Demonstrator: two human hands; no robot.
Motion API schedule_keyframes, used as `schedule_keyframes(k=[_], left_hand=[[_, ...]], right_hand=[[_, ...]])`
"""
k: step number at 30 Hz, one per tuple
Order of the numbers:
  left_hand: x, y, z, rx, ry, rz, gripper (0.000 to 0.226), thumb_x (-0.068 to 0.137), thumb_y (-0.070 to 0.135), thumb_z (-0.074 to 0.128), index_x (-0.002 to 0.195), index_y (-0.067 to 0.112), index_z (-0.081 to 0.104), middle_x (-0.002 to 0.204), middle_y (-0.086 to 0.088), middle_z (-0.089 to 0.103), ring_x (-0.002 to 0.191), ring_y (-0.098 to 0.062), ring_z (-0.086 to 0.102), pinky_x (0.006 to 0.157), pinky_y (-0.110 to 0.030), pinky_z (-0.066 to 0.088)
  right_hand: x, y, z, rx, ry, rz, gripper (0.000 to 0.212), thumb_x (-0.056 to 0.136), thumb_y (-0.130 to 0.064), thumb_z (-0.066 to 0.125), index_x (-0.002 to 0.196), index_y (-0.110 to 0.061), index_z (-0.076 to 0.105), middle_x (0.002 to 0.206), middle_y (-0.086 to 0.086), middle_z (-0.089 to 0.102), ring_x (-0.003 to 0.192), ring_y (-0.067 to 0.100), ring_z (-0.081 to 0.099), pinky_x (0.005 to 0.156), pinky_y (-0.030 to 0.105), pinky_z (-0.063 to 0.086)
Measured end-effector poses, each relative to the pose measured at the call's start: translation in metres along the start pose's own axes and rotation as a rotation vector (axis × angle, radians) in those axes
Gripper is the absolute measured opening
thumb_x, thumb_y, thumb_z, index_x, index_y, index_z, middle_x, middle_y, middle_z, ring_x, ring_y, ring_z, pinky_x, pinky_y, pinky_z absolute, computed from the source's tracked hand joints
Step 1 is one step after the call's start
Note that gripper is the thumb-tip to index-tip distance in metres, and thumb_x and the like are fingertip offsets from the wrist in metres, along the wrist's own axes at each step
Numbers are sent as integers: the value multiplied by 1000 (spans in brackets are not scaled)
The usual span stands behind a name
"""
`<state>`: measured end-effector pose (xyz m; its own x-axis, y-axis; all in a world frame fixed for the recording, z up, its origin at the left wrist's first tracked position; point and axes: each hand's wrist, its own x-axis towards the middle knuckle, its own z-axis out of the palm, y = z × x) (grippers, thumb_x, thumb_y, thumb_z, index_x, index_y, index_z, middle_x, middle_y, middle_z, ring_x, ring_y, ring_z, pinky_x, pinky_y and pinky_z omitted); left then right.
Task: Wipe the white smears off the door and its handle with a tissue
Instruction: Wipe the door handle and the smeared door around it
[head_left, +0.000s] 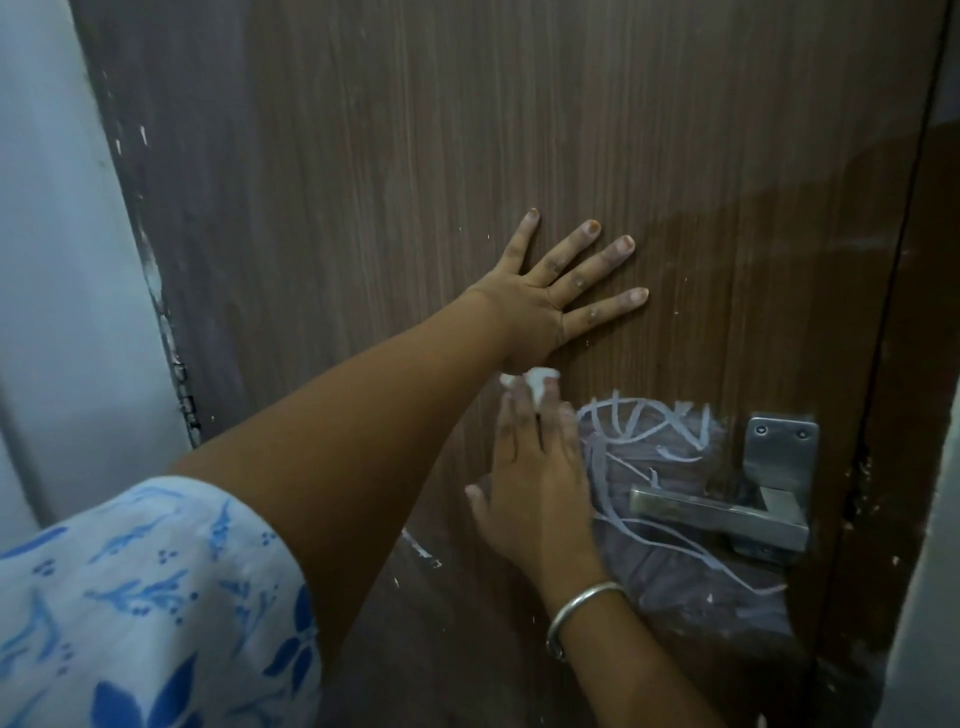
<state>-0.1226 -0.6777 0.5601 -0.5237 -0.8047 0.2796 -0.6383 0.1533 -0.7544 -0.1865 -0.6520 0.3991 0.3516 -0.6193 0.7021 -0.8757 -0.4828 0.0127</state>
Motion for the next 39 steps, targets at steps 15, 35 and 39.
schedule_keyframes(k=[15, 35, 39], left_hand=[[1, 10, -11, 8, -136, -86, 125, 79, 34, 69, 117, 38, -51, 131, -4, -55, 129, -35, -42, 97, -73, -19], [2, 17, -9, -16, -164, -165, 123, 82, 30, 65, 104, 41, -55, 121, 2, -62, 126, -37, -45, 96, -73, -20], [2, 17, -8, -12, -145, -161, 118, 84, 31, 62, 114, 41, -51, 133, -3, -54, 127, -37, -44, 96, -72, -20]], right_hand=[[-5, 2, 4, -118, -82, -124, 102, 74, -55, 61, 145, 1, 14, 155, 15, 12, 143, 34, -8, 110, 48, -16], [-33, 36, 15, -128, 154, 249, 80, 85, -53, 32, 146, -2, 20, 156, 15, 13, 143, 35, 6, 111, 56, -1], [-27, 33, 18, -108, 154, 184, 95, 78, -57, 52, 145, 1, 17, 155, 18, 13, 141, 40, 5, 111, 54, 4]])
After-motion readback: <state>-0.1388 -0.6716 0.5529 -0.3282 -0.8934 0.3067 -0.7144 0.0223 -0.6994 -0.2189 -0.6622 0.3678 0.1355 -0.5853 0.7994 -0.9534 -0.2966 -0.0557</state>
